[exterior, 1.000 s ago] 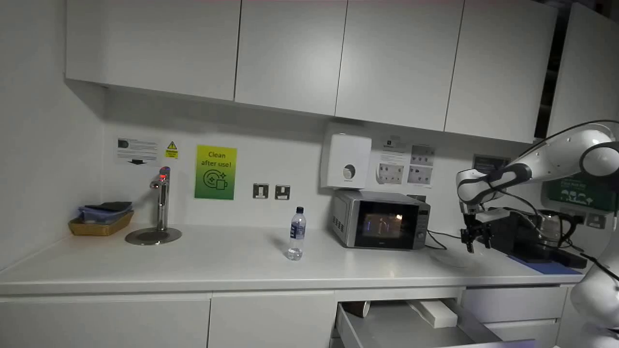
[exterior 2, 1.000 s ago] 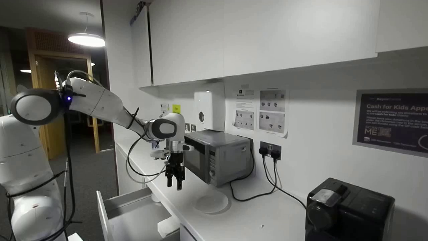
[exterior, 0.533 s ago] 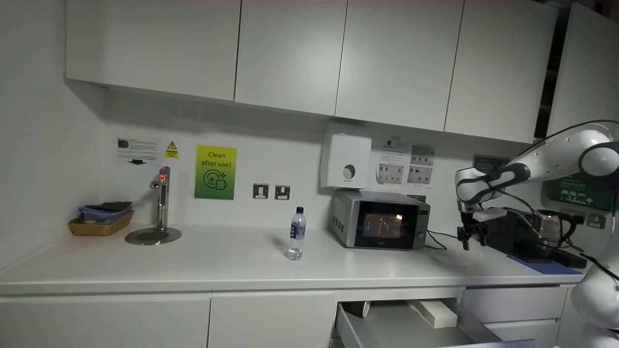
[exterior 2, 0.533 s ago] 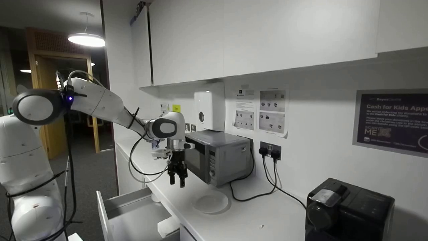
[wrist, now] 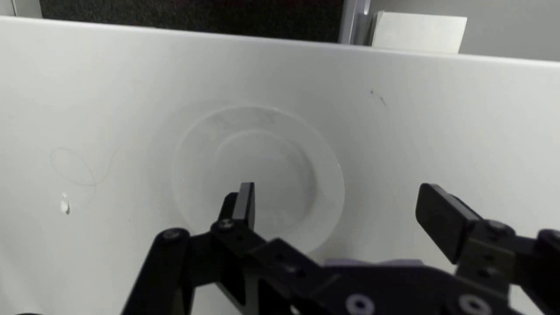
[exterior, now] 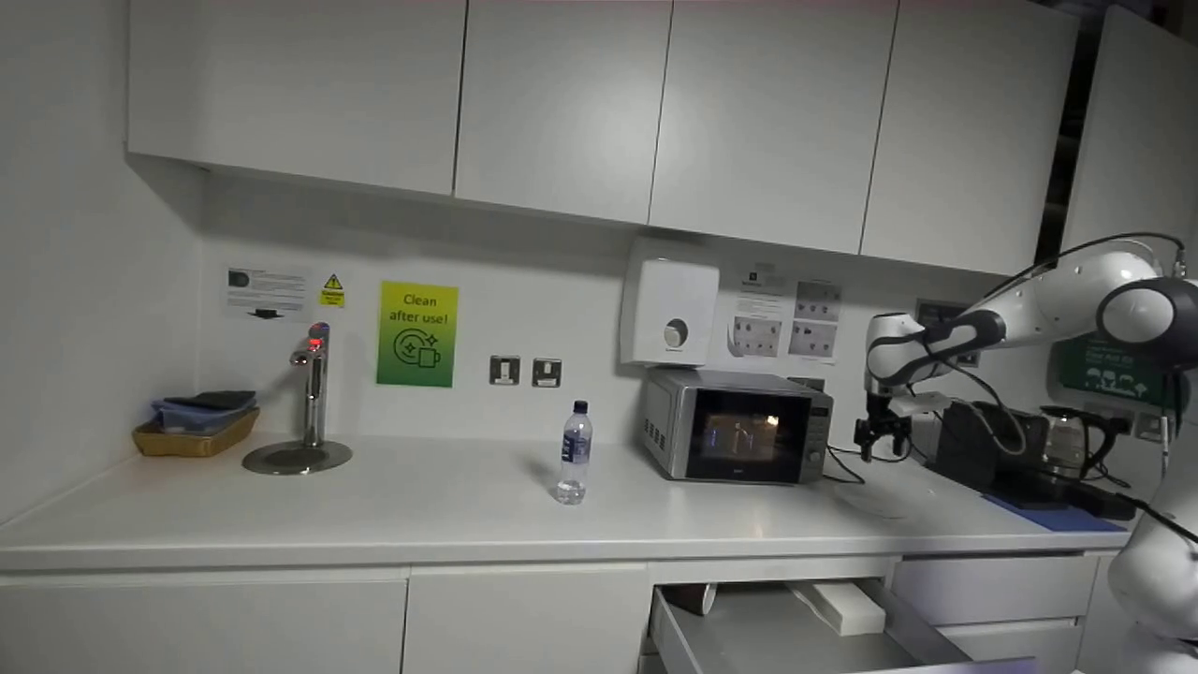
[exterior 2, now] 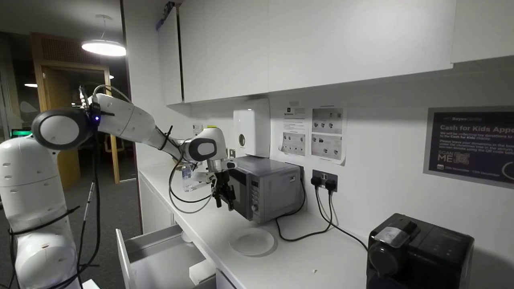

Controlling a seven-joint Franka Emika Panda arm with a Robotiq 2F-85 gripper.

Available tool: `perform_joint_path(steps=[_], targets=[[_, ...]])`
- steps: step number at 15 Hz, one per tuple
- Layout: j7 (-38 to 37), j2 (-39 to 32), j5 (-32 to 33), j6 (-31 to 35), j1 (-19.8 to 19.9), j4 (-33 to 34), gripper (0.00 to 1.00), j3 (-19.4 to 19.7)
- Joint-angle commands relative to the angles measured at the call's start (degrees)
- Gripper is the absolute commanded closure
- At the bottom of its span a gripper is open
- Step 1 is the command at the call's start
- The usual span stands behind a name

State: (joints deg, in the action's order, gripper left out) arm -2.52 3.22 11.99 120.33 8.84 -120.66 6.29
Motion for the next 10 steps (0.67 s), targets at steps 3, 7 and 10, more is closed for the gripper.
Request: perform_joint_path(steps=[3,7,10], targets=[[0.59,-5.33,-2.81,1.04,-1.72,9.83,0.0,-0.31],[0.76,-9.24,-3.75,-0.24,-2.9,16.98,0.0,-1.03],[1.18,-11.86,-5.22,-1.56,-3.67,22.24,0.0,-1.52]])
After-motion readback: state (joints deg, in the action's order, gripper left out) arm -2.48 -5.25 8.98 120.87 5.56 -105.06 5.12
